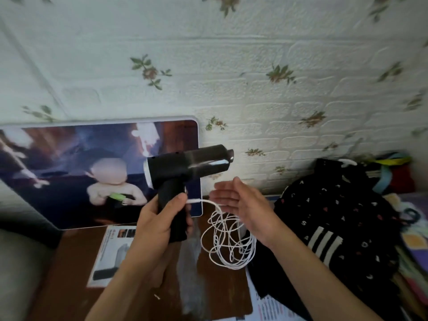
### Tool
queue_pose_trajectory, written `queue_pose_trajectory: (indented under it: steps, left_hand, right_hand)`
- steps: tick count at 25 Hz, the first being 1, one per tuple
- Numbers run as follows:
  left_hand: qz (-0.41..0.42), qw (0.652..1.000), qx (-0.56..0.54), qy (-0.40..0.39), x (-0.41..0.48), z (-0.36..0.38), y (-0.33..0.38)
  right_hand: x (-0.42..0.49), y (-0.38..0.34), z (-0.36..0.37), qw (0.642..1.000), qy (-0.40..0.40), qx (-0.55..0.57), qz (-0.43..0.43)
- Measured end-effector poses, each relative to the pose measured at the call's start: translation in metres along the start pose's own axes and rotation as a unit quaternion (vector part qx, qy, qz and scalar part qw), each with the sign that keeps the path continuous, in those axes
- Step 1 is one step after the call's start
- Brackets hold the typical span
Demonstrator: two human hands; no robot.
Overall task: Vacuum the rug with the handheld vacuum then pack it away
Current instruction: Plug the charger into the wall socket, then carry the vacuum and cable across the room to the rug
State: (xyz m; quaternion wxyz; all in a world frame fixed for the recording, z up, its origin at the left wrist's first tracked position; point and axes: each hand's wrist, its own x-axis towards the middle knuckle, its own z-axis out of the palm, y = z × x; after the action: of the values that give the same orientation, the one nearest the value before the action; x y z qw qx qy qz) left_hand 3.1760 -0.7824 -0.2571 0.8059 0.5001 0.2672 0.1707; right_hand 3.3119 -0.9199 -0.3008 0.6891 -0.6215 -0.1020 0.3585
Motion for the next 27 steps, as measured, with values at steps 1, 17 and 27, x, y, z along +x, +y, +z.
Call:
queue_pose_trajectory:
  steps: [1, 17, 27]
  left_hand:
    - [0.013, 1.000, -0.007, -0.018, -0.009, 0.001, 0.009]
    - [0.149, 0.985, 0.009, -0.089, -0.141, 0.001, 0.054]
    - [0.257, 0.963, 0.027, 0.074, -0.279, -0.003, 0.046]
  right_hand:
    - [-0.019, -0.012, 0.015, 1.000, -0.025, -0.001, -0.018]
    - [-0.164, -0.047, 0.111, 0.924, -0.016, -0.207, -0.320]
    - [-0.232, -0.027, 0.104, 0.858, -0.269, -0.242, -0.365]
